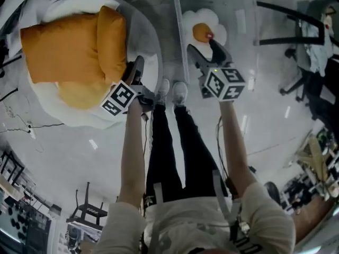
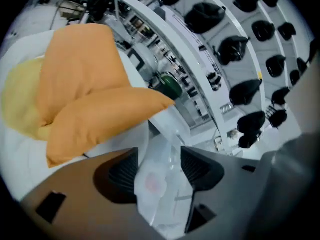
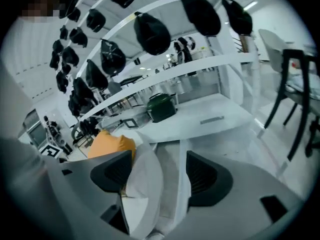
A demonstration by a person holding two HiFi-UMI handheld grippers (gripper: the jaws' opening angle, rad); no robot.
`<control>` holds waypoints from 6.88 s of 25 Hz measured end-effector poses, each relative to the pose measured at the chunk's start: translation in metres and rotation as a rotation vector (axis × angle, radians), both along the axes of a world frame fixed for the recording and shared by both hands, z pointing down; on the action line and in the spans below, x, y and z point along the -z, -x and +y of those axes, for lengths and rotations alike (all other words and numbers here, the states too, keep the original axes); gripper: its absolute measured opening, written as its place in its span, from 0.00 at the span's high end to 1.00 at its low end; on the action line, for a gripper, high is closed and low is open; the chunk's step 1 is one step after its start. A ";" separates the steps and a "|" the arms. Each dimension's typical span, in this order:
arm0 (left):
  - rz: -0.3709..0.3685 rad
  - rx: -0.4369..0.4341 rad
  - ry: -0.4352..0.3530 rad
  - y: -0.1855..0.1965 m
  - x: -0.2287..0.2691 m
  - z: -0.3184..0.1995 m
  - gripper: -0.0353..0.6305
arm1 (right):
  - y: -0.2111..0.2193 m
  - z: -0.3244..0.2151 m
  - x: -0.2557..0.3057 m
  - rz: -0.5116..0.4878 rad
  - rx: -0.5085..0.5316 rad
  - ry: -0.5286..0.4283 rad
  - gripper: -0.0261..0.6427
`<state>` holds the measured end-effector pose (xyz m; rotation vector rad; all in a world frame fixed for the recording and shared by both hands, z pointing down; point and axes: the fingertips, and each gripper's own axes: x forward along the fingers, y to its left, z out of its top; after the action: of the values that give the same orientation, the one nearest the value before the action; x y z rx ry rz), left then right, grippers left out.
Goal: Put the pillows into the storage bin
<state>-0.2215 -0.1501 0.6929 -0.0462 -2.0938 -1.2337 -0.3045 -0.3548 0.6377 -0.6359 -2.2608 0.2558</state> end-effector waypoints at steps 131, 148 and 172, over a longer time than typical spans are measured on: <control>-0.024 0.741 0.357 -0.121 0.034 0.276 0.93 | 0.013 0.345 0.047 -0.238 0.756 -0.228 0.94; -0.300 0.072 0.349 0.090 0.120 -0.068 0.93 | 0.096 -0.121 0.099 -0.275 0.047 -0.337 0.94; -0.302 -0.253 0.393 0.121 0.105 -0.254 0.93 | 0.050 -0.327 0.047 -0.167 -0.219 -0.299 0.94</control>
<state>-0.3421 -0.4040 0.5880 0.2345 -2.4865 -0.7006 -0.3542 -0.6818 0.5904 -0.2611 -2.4661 -0.0325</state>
